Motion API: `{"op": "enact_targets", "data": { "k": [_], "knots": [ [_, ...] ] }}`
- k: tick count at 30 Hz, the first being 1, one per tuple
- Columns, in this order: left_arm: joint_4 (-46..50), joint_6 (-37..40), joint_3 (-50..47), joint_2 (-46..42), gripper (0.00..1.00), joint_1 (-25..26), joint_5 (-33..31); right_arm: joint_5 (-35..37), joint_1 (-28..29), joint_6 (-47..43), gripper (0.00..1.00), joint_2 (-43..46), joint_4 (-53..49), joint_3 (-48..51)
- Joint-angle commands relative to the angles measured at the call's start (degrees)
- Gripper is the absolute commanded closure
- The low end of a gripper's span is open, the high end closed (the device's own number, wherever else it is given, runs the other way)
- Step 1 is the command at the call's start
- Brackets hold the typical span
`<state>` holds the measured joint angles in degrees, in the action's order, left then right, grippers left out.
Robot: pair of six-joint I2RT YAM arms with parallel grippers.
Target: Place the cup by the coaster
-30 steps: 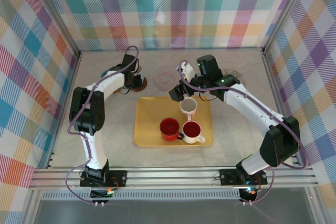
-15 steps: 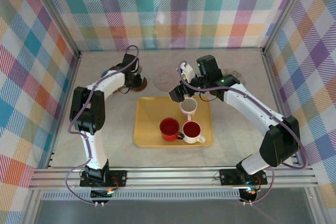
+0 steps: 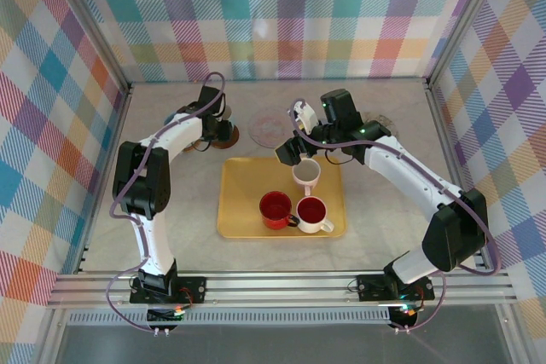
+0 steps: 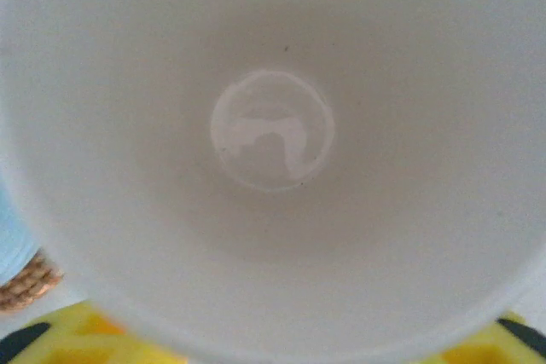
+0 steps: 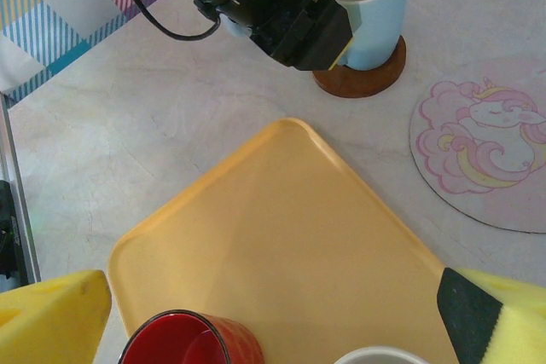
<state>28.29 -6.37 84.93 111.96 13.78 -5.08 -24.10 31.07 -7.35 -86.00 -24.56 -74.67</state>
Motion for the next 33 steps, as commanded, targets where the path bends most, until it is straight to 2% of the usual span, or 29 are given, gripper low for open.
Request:
{"op": "enact_targets", "data": {
  "k": [1, 7, 14, 18, 22, 27, 33],
  "knots": [
    [1.4, -0.1, -0.9, -5.7, 0.43, -0.5, -1.6, -1.0, -0.2, -2.3, 0.01, 2.0, -1.2, 0.0],
    [1.8, 0.2, -2.8, -10.5, 0.3, -0.5, -2.0, -2.1, -0.2, -4.1, 0.01, 2.9, -4.5, -1.0],
    [4.3, -0.1, -3.7, -15.9, 0.22, -0.4, -1.6, -0.2, -0.2, -3.9, 0.01, 5.9, -9.5, -1.5],
    [4.5, 0.7, -6.1, -20.0, 0.16, 0.2, 1.4, 1.2, -0.1, -5.1, 0.01, 8.0, -15.3, -2.2],
    [3.8, 4.1, -8.7, -24.3, 0.02, 1.4, 6.7, 1.5, 0.0, -6.3, 0.01, 9.9, -20.3, -1.6],
    [3.7, 5.0, -10.9, -29.1, 0.0, 3.2, 7.2, 1.7, 0.8, -5.1, 0.01, 12.6, -22.4, 1.0],
    [5.4, 4.6, -12.2, -32.2, 0.0, 4.6, 12.9, 1.7, 3.3, -5.0, 0.01, 15.6, -24.9, 3.6]
  ]
}}
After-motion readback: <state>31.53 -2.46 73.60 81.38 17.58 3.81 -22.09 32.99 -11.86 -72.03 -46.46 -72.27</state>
